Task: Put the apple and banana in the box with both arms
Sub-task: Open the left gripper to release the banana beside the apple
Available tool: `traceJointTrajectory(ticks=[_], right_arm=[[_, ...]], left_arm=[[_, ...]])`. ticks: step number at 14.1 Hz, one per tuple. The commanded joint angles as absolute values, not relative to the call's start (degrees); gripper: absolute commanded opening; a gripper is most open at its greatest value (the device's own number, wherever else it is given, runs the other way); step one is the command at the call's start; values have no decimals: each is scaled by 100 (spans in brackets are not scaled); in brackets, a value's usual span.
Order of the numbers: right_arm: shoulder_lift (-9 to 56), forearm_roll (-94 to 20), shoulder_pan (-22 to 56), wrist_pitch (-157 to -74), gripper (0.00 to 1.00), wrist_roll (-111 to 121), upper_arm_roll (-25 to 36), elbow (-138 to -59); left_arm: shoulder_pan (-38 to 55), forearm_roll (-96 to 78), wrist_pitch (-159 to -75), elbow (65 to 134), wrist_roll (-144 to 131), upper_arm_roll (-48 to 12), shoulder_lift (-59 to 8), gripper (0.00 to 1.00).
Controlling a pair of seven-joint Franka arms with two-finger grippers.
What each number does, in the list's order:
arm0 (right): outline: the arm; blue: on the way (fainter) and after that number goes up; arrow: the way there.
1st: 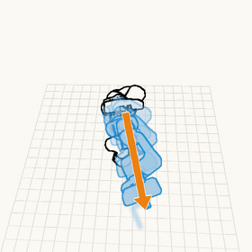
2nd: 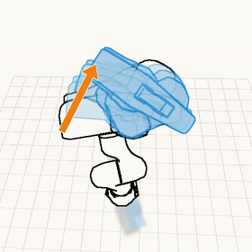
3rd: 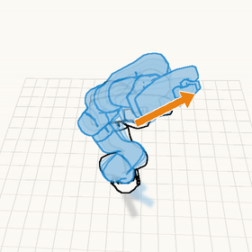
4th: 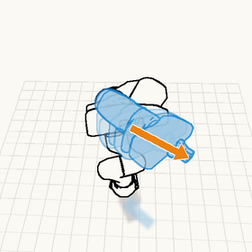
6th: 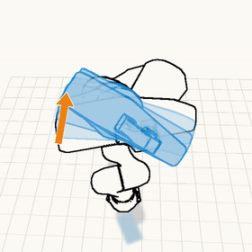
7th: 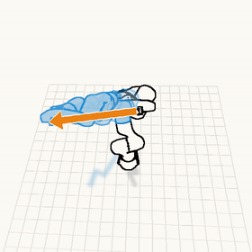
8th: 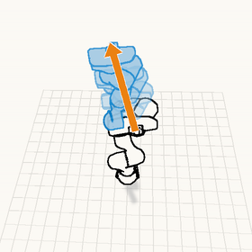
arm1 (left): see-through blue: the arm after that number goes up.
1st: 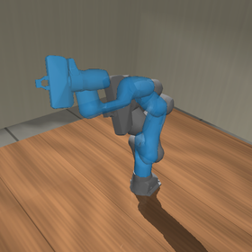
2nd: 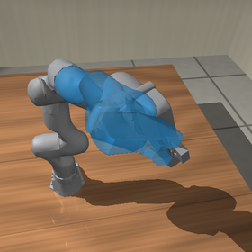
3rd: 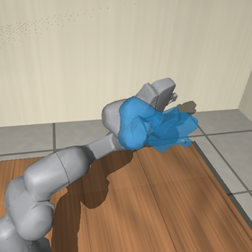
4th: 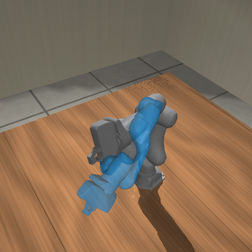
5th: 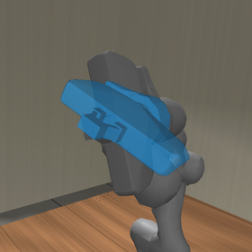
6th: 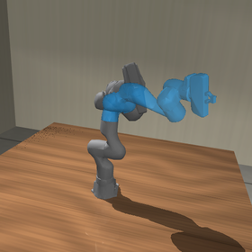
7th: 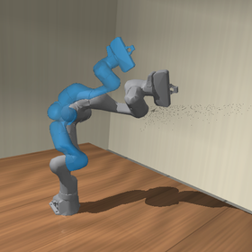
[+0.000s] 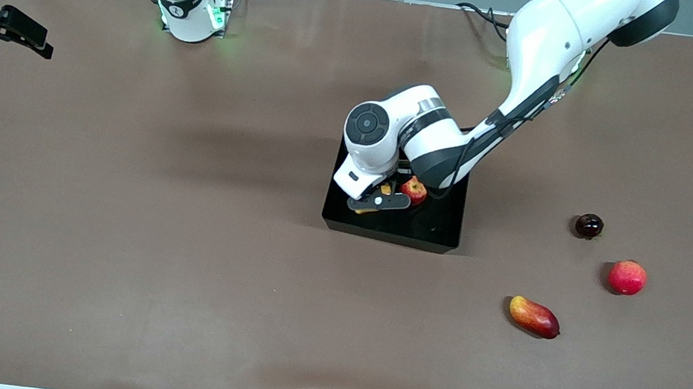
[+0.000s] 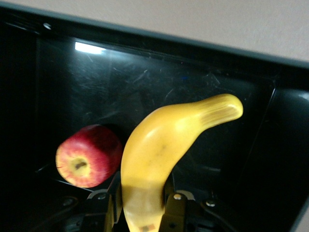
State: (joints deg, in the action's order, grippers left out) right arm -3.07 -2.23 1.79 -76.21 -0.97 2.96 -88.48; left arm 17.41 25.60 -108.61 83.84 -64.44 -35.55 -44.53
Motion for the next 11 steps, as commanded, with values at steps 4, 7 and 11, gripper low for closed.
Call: traceJointTrajectory(ticks=[4, 7, 11], right_arm=[[-360, -211, 149, -7611, 100, -176, 237, -8930], [-360, -202, 228, -7620, 100, -176, 237, -8930], [-325, -202, 229, -7611, 100, -176, 237, -8930]], left_arm=[[1881, 2593, -11144, 8323, -6530, -3498, -4868, 0], [1952, 2593, -11145, 8306, -6286, -3323, -4869, 51], [1724, 2566, -10489, 8078, -6223, -3348, -4379, 100]])
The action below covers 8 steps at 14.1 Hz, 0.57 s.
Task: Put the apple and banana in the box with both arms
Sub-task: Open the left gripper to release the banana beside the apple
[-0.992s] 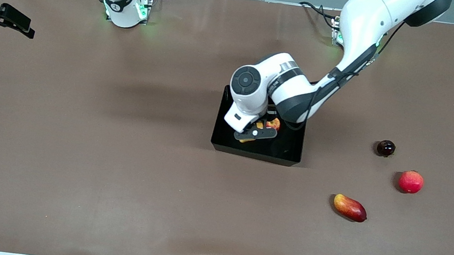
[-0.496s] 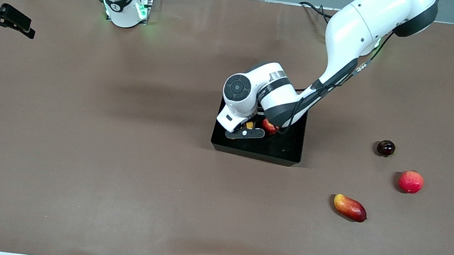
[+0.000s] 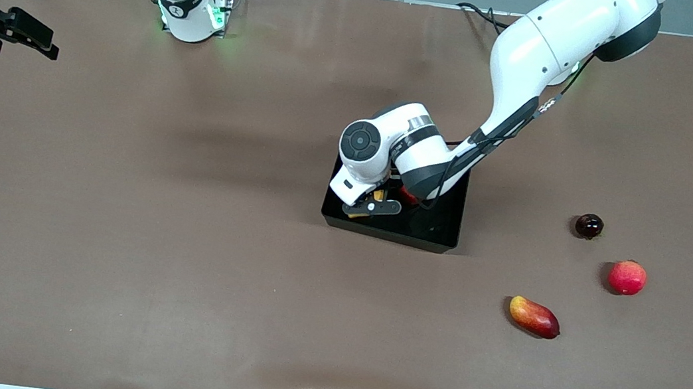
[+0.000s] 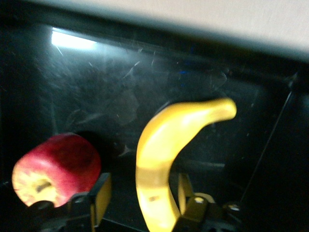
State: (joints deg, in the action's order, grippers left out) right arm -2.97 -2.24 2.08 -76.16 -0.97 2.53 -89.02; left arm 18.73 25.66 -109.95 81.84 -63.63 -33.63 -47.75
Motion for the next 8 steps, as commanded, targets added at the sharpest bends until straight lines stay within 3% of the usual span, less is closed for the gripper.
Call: traceJointTrajectory(ticks=[1, 8], right_arm=[[-299, -202, 229, -7620, 100, -176, 237, -8930], [-316, -202, 255, -7559, 100, -176, 237, -8930]], left_arm=[[1583, 2540, -10059, 7921, -6205, -3366, -4107, 100], [-312, 2050, -9520, 7849, -4442, -3419, -1953, 100]])
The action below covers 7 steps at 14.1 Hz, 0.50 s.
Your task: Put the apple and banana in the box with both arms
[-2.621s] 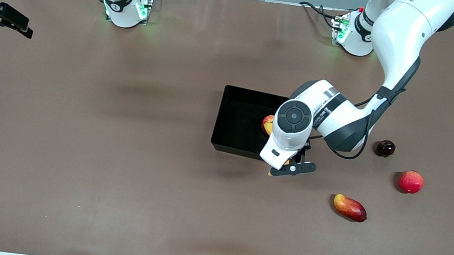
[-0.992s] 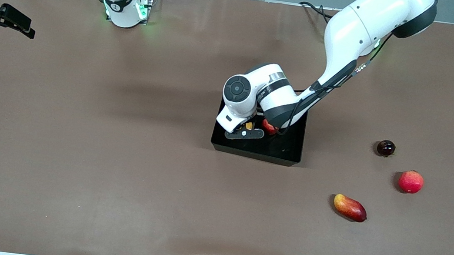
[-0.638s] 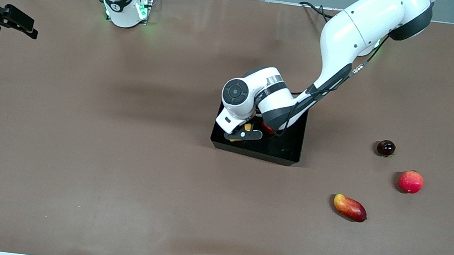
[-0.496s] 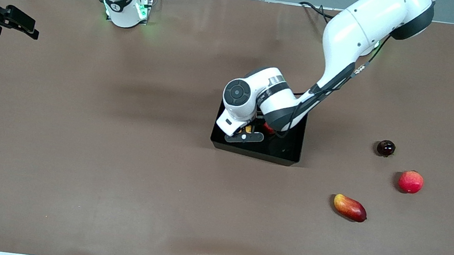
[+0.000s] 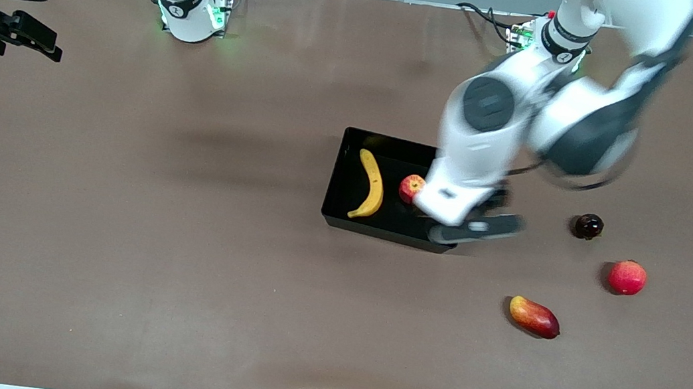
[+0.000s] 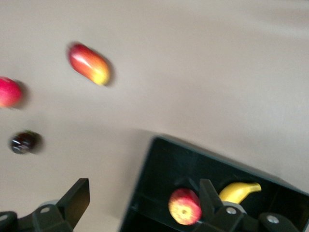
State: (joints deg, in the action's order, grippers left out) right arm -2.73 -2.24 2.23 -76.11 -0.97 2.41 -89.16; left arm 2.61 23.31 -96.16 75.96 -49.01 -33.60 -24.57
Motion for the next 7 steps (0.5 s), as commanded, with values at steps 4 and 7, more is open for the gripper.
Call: traceJointTrajectory(ticks=[4, 7], right_arm=[[-316, -202, 246, -7541, 100, -185, 237, -8921], [-316, -202, 246, -7523, 100, -185, 237, -8921]], left_arm=[[-1386, 1689, -8853, 7840, -2773, -3410, -1039, 100], [-2037, 1118, -8553, 7849, -1831, -3366, -485, 100]])
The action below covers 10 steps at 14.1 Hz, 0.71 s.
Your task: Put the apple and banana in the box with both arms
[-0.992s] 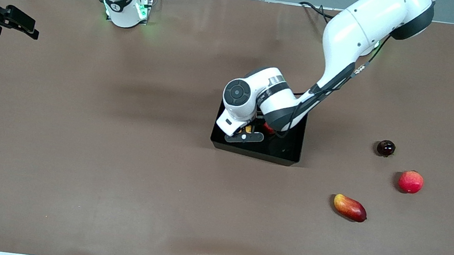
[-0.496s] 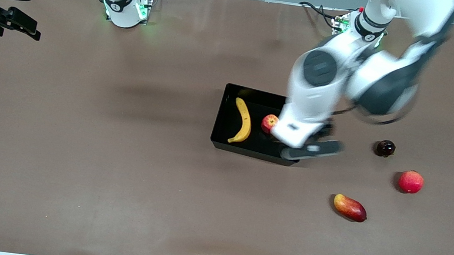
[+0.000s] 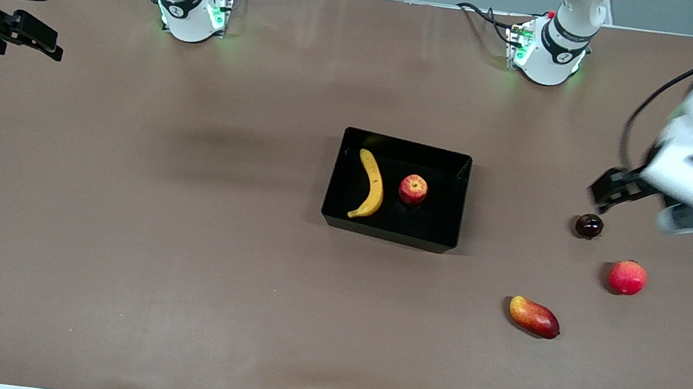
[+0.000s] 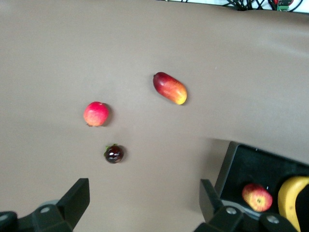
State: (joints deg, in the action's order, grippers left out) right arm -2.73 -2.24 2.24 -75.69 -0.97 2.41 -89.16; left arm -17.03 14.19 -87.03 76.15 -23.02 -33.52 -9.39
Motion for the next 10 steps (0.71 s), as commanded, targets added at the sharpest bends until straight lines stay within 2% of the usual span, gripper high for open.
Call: traceJointTrajectory(ticks=[1, 7, 10], right_arm=[[-316, -202, 246, -7523, 100, -185, 237, -8921], [-308, -202, 246, -7532, 100, -185, 246, -8930], [-299, -211, 246, -7532, 100, -185, 246, -8930]], left_arm=[[-2248, 1021, -8352, 7857, -1524, -3401, -344, 100], [-2356, 721, -7910, 7884, -1196, -3218, 8, 100], [-1147, 432, -7910, 8007, -1020, -1702, 114, 100]])
